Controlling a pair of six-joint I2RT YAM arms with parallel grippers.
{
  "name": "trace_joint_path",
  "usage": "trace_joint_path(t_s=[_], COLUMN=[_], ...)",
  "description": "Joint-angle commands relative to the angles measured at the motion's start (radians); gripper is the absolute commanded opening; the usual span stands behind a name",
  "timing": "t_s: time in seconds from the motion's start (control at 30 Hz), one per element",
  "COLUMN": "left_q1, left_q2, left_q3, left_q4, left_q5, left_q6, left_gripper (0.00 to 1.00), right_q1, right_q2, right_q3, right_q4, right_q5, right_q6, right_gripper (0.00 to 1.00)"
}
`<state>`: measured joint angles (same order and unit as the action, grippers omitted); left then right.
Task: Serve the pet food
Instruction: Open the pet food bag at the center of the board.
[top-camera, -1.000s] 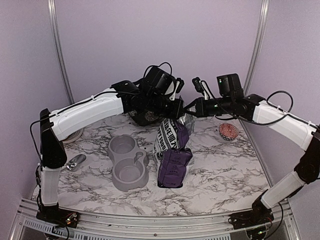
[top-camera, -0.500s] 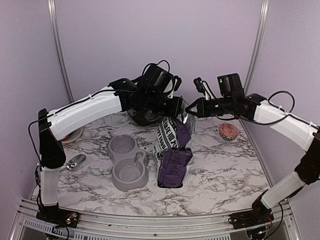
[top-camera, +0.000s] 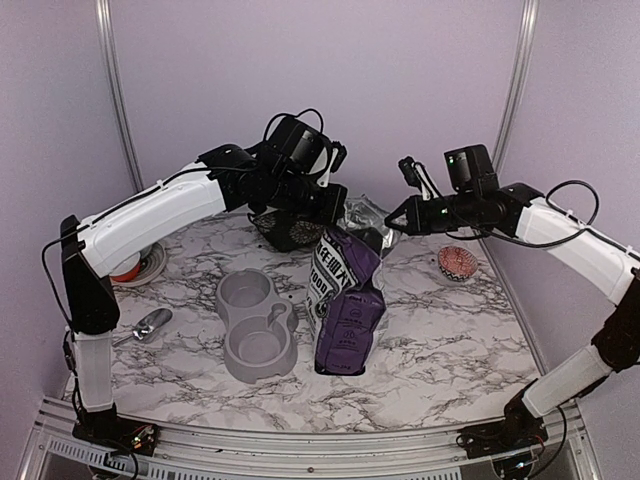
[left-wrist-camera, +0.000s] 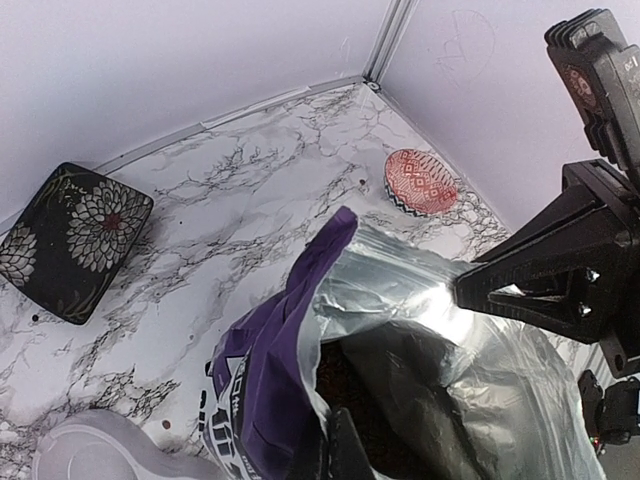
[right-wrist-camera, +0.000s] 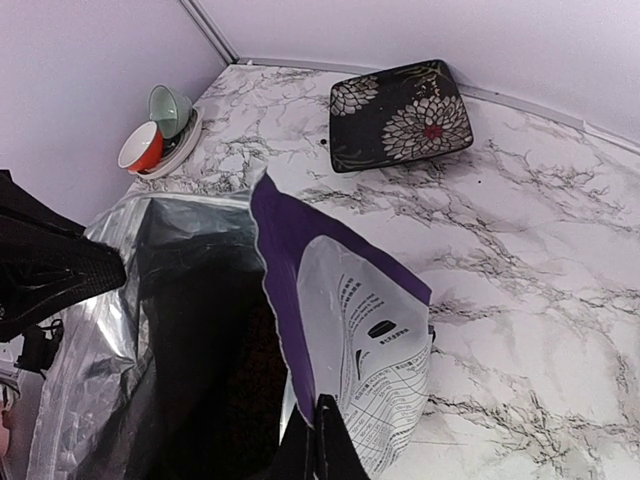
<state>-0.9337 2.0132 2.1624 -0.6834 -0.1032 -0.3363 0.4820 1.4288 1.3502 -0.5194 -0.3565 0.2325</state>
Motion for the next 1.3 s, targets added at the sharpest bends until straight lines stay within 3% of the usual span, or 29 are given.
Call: trace_joint_path(t_s=[0.0,0.03,0.23,0.4,0.67,1.0,1.27], left_q1=[0.035,0.035,0.035,0.033,0.017,-0.087,-0.187], left_q2=[-0.032,-0.029,-0.045,-0.086,-0.160,-0.201,-0.165], left_q3=[0.033,0.037,0.057,0.047,-0.016,-0.073,-0.043], left_q4=[-0.083,-0.082,-0.081,-0.082,-0.084,-0.157,-0.174], left_q5=[-0.081,-0.072,-0.035,-0.034,0.030,-0.098,-0.173], left_q6=[0.032,0.033,0.063,0.094,-0.091,-0.351,-0.424], left_gripper=[0.00,0.02,0.34,0.48,0.52,0.53,0.54], right_q1=[-0.045,-0.045,-0.045,-0.045,-0.043,-0.019,0.105], right_q2=[-0.030,-0.026,-0.019,-0.033,-0.109,-0.153,-0.161], right_q3=[0.089,0.099,0.142,0.169,0.131,0.086,0.054], right_q4=[0.071,0.073,0.058,0.021,-0.063,-0.174,-0.174], right_q5=[0.026,0.008,-0.042,-0.022,0.092,0.065,0.073], right_q6=[0.002,0.005,0.001,0.022,0.166,0.288,0.334], right_gripper=[0.01,0.06,0.36,0.48,0.61,0.62,0.63])
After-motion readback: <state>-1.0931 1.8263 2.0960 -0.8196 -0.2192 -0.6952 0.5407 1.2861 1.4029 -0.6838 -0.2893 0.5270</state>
